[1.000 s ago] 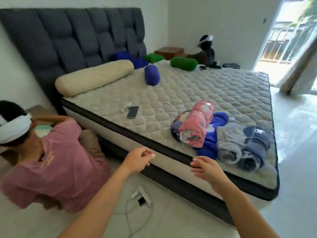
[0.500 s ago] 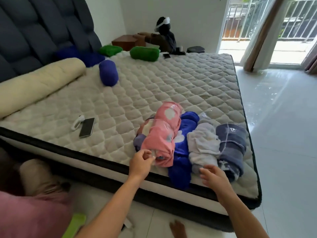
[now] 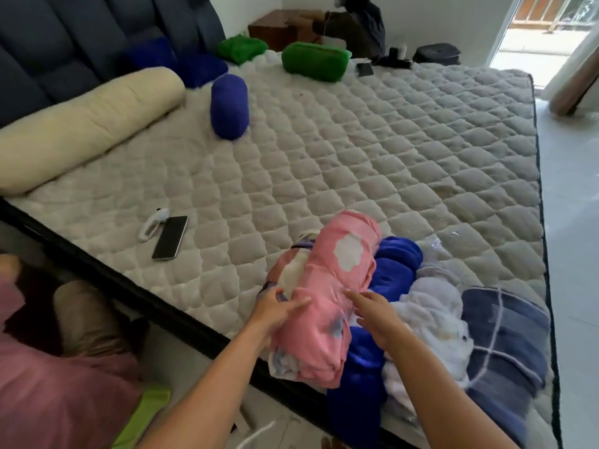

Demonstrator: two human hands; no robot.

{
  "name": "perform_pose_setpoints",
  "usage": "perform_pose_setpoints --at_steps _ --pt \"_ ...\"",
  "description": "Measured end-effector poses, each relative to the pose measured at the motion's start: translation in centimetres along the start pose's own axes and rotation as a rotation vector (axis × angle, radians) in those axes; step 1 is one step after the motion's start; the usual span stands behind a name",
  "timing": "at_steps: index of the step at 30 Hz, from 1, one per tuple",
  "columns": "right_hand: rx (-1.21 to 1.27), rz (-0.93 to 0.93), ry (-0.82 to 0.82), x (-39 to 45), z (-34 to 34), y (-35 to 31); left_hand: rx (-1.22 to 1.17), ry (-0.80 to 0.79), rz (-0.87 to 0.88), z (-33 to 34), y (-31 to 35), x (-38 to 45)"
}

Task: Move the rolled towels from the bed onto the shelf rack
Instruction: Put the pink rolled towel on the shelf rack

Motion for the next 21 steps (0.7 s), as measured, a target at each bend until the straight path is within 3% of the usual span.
perform_pose_setpoints --at_steps 6,11,14,17,21 --pt "0.294 0.107 -0.097 2.1 1.8 0.0 -0.024 -0.11 -0.074 1.8 0.6 1.3" --pt "0.277 0.067 0.072 1.9 2.0 0.0 -0.029 -0.2 -0.022 3.1 2.2 1.3" --pt "0.361 0.042 0.054 0.5 2.6 -1.0 -0.021 -0.216 0.04 2.2 3.9 0.5" --pt "0.409 -0.052 0.024 -2.1 2.9 -3.2 -0.02 -0.252 0.12 0.4 5.4 -1.3" --pt "0.217 -0.352 0.115 -8.2 3.2 -6.7 0.071 -0.265 0.162 -2.3 5.8 -6.4"
Point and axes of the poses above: each hand's wrist, its own x-axis towards the middle knuckle, its own z-axis out of the palm, y = z × x, the point moved 6 cm from there along x, towards the middle knuckle, and after that the axes turned 8 degrees about -x, right-handed, at the moved point
